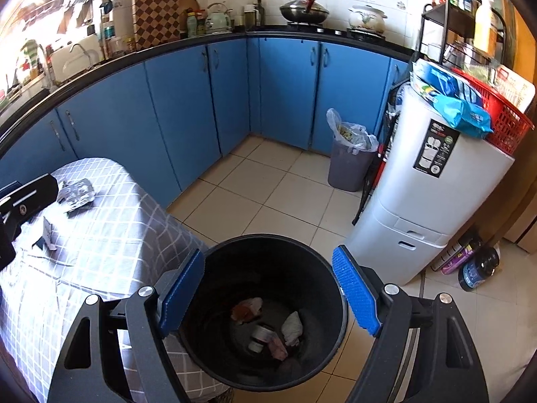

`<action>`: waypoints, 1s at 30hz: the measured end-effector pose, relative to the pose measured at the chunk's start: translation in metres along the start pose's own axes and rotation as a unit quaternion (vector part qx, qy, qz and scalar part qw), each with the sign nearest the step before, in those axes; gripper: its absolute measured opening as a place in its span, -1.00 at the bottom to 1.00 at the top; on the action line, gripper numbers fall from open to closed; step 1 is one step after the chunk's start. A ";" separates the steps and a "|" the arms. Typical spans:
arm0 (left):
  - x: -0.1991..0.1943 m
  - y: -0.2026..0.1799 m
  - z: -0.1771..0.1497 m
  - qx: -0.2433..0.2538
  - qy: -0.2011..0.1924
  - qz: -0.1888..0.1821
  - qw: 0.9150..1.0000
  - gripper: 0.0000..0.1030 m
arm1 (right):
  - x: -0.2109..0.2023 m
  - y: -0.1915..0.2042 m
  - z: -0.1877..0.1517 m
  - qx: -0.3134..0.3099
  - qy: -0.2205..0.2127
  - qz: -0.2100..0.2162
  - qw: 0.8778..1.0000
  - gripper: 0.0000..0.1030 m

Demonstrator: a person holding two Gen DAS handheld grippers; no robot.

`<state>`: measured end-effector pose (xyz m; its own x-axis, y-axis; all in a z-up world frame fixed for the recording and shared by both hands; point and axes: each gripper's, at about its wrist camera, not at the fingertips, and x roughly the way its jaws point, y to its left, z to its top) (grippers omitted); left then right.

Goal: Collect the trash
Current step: 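Move both grippers back toward the table items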

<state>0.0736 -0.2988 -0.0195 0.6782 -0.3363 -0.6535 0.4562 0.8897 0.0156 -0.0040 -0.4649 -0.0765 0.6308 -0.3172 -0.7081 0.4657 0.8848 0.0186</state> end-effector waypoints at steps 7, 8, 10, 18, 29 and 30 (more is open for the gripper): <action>-0.011 0.048 -0.015 -0.030 0.004 0.031 0.999 0.44 | -0.008 0.042 -0.001 -0.034 -0.005 0.023 0.999 0.49; -0.014 0.058 -0.018 -0.036 0.004 0.038 0.999 0.44 | -0.009 0.051 -0.002 -0.040 -0.004 0.029 0.999 0.49; -0.018 0.074 -0.023 -0.045 0.005 0.048 0.998 0.44 | -0.010 0.063 -0.002 -0.047 -0.004 0.037 0.998 0.49; -0.034 0.141 -0.044 -0.085 0.008 0.094 0.992 0.44 | -0.020 0.131 -0.003 -0.095 -0.011 0.072 0.993 0.49; -0.064 0.228 -0.084 -0.130 0.008 0.196 0.972 0.44 | -0.019 0.224 -0.009 -0.140 0.014 0.149 0.979 0.49; -0.066 0.235 -0.088 -0.133 0.009 0.205 0.970 0.44 | -0.019 0.235 -0.011 -0.147 0.017 0.157 0.977 0.49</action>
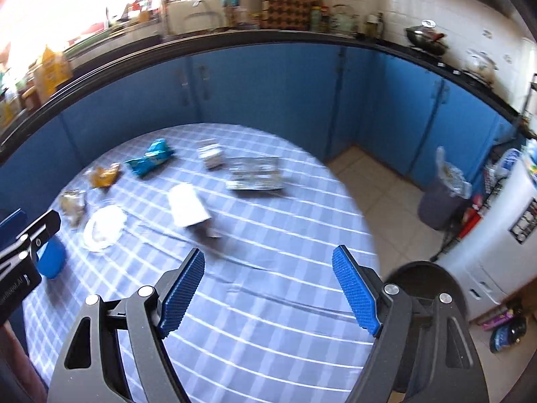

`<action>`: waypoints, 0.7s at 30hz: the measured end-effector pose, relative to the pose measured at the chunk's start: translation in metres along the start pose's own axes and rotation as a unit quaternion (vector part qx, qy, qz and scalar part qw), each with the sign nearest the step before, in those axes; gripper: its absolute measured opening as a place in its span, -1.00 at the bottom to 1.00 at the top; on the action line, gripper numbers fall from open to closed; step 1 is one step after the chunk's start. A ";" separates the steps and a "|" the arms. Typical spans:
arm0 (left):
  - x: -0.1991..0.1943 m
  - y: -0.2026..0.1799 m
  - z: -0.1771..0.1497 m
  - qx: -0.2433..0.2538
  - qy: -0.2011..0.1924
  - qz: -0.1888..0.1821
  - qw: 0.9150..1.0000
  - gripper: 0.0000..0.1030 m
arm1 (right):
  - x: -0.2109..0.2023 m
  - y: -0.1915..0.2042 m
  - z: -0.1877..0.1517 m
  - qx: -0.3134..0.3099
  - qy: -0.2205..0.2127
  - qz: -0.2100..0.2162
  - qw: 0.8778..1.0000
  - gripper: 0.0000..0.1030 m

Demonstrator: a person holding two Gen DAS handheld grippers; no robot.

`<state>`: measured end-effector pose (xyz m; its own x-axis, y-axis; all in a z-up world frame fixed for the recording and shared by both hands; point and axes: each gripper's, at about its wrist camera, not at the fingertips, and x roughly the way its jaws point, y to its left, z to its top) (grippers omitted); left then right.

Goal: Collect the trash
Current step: 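Move both grippers back toward the table items, then grasp the blue bowl rim with the left gripper while the right gripper grasps the clear lid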

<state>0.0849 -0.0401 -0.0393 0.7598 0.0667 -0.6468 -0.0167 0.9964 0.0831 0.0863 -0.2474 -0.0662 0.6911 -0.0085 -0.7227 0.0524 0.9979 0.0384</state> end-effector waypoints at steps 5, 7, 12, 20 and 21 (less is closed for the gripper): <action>0.008 0.045 -0.013 -0.030 0.015 0.038 0.999 0.44 | 0.013 0.049 0.004 -0.035 0.008 0.037 0.999 0.49; 0.014 0.060 -0.018 -0.038 0.026 0.046 0.998 0.44 | 0.020 0.069 0.005 -0.048 0.011 0.051 0.997 0.49; 0.035 0.085 -0.027 -0.052 0.050 0.045 0.996 0.44 | 0.038 0.105 0.008 -0.071 0.022 0.065 0.995 0.49; 0.054 0.098 -0.030 -0.055 0.046 0.027 0.997 0.52 | 0.069 0.138 0.018 -0.093 0.034 0.052 0.994 0.48; 0.055 0.098 -0.030 -0.053 0.044 0.024 0.997 0.52 | 0.076 0.142 0.018 -0.094 0.038 0.051 0.994 0.48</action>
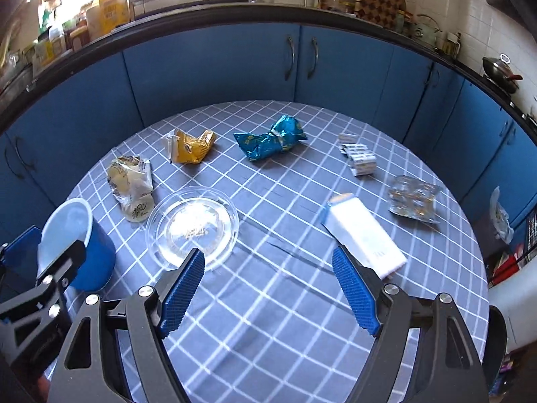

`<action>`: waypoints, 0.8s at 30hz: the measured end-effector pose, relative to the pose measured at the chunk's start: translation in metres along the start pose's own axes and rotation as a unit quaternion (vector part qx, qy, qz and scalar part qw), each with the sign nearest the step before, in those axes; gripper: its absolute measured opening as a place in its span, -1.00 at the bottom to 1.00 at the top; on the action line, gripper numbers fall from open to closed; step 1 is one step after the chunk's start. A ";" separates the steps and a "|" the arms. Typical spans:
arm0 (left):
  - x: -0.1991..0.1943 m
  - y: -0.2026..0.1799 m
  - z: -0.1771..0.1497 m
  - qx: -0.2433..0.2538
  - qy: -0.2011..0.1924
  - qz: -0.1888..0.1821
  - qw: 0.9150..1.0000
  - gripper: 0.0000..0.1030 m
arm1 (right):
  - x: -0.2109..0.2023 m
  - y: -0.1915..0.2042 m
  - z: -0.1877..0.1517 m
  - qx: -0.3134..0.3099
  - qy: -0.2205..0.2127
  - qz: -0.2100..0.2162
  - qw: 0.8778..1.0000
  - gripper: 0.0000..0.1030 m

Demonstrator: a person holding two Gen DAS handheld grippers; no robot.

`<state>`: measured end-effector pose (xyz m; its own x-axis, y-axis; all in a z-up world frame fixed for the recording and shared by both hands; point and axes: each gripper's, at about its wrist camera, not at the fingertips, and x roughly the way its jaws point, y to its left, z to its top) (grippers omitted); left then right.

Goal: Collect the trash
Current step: 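Grasp the blue bowl rim with the left gripper while the right gripper grasps the clear lid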

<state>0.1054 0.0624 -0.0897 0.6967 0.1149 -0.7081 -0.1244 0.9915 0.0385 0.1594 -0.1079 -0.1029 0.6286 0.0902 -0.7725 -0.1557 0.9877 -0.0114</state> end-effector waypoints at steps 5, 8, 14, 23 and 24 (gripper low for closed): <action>0.013 0.005 0.001 -0.011 0.019 -0.037 0.999 0.55 | 0.020 0.007 0.002 -0.004 0.017 0.001 1.000 0.48; 0.017 0.008 0.004 -0.018 0.016 -0.037 0.999 0.70 | 0.028 0.012 0.003 -0.007 0.022 0.004 1.000 0.48; 0.028 0.011 0.011 -0.028 0.021 -0.033 0.999 0.71 | 0.042 0.016 0.006 -0.011 0.027 0.013 0.999 0.48; 0.032 0.013 0.010 -0.033 0.018 -0.026 0.999 0.18 | 0.043 0.025 0.010 -0.017 0.018 0.057 0.998 -0.52; 0.032 0.013 0.010 -0.033 0.021 -0.032 0.999 -0.05 | 0.041 0.026 0.010 -0.021 0.014 0.048 0.999 -0.66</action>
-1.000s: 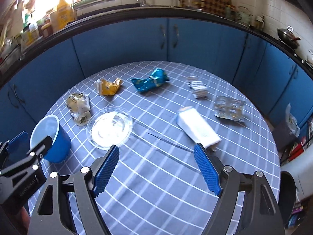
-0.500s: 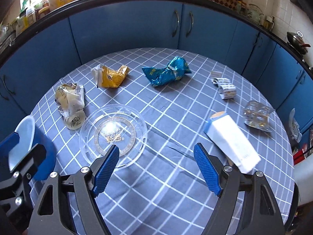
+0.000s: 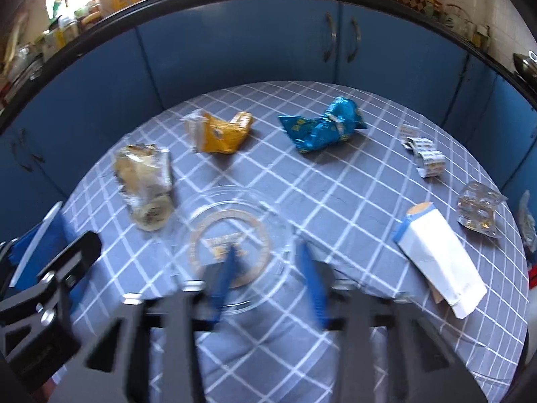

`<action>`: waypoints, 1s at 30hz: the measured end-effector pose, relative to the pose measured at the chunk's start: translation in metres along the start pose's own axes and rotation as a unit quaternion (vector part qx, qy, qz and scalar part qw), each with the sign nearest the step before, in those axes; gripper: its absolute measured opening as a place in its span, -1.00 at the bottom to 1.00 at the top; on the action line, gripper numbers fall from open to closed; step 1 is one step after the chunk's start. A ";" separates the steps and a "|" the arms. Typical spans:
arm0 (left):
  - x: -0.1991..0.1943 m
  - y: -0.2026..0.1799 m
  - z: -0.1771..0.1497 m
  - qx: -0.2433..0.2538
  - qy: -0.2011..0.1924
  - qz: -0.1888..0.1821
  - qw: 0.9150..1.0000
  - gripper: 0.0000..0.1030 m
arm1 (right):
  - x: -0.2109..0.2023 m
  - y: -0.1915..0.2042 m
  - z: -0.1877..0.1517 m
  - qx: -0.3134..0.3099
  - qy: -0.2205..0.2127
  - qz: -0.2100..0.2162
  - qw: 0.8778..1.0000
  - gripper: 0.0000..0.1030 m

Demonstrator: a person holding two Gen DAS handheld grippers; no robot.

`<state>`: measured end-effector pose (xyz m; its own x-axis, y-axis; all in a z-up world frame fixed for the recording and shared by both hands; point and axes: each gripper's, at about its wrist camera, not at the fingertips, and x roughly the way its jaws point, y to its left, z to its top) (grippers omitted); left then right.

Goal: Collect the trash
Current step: 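Grasp the blue bowl rim with the left gripper while the right gripper grasps the clear lid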

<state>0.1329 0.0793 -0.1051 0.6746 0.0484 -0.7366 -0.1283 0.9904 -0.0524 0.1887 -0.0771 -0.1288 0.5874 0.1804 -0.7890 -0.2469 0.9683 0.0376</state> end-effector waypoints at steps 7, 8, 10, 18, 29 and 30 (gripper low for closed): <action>-0.005 0.005 -0.006 -0.013 0.005 -0.052 0.999 -0.74 | -0.009 -0.004 -0.006 0.006 -0.004 0.000 1.000 -0.93; -0.008 0.005 -0.005 -0.014 0.002 -0.054 0.998 -0.76 | -0.012 -0.005 -0.008 0.005 -0.007 -0.001 1.000 -0.93; -0.013 0.004 -0.004 -0.011 -0.006 -0.053 0.999 -0.78 | -0.016 -0.004 -0.010 0.004 -0.009 0.000 1.000 -0.93; -0.029 -0.008 -0.003 -0.004 -0.020 -0.053 0.998 -0.81 | -0.040 -0.017 -0.021 0.010 -0.023 -0.007 1.000 -0.94; -0.055 -0.043 -0.007 0.022 -0.037 -0.065 0.997 -0.81 | -0.087 -0.046 -0.047 0.030 -0.041 -0.026 0.998 -0.94; -0.056 -0.046 -0.008 0.024 -0.037 -0.066 0.997 -0.81 | -0.092 -0.049 -0.050 0.032 -0.043 -0.028 0.998 -0.94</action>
<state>0.0952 0.0301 -0.0664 0.7355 -0.0748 -0.6734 -0.0012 0.9937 -0.1118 0.1082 -0.1503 -0.0883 0.6638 0.1374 -0.7352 -0.1641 0.9858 0.0361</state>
